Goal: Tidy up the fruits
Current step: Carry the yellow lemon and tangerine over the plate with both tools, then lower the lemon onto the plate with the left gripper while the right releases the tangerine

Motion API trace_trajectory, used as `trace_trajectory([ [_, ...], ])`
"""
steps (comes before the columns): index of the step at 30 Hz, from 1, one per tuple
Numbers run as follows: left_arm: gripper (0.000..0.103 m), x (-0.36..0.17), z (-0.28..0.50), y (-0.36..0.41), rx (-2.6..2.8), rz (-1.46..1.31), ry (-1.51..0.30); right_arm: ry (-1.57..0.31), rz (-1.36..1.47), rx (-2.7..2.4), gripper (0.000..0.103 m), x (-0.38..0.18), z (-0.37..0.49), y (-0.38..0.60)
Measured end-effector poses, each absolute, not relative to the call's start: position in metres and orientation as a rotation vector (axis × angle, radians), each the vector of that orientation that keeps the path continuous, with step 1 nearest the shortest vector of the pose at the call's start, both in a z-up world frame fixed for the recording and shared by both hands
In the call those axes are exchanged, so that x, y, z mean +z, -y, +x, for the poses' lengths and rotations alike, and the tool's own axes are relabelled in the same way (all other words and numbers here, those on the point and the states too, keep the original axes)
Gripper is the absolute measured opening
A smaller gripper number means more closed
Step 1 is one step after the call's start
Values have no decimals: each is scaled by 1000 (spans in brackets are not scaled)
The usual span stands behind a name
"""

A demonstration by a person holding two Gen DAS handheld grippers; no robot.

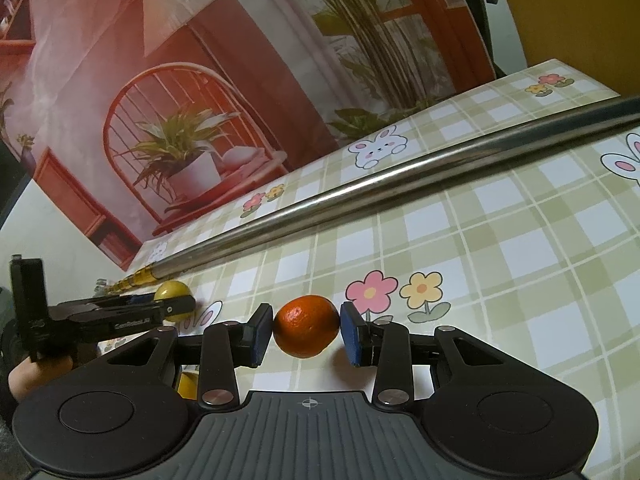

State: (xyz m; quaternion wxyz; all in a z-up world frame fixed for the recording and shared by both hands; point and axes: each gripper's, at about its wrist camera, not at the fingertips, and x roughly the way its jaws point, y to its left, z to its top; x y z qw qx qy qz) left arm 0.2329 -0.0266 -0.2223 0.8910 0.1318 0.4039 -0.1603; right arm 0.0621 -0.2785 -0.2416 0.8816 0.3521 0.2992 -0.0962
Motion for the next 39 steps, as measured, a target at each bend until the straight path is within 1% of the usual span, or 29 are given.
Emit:
trace_trajectory([
  [7,45,-194,201,21,-352,204,-799,-622,745,-188,34,-239,58,272],
  [14,45,-166,151,20,-415,160,-752,-607,730,-150,34,-226,51,257],
  [21,45,-167,120,23,-471,170,-774,-605,698,-119,34,-214,45,239],
  [39,45,-183,103,40,-564,239,-838,-600,689,-117,34,-206,33,231],
])
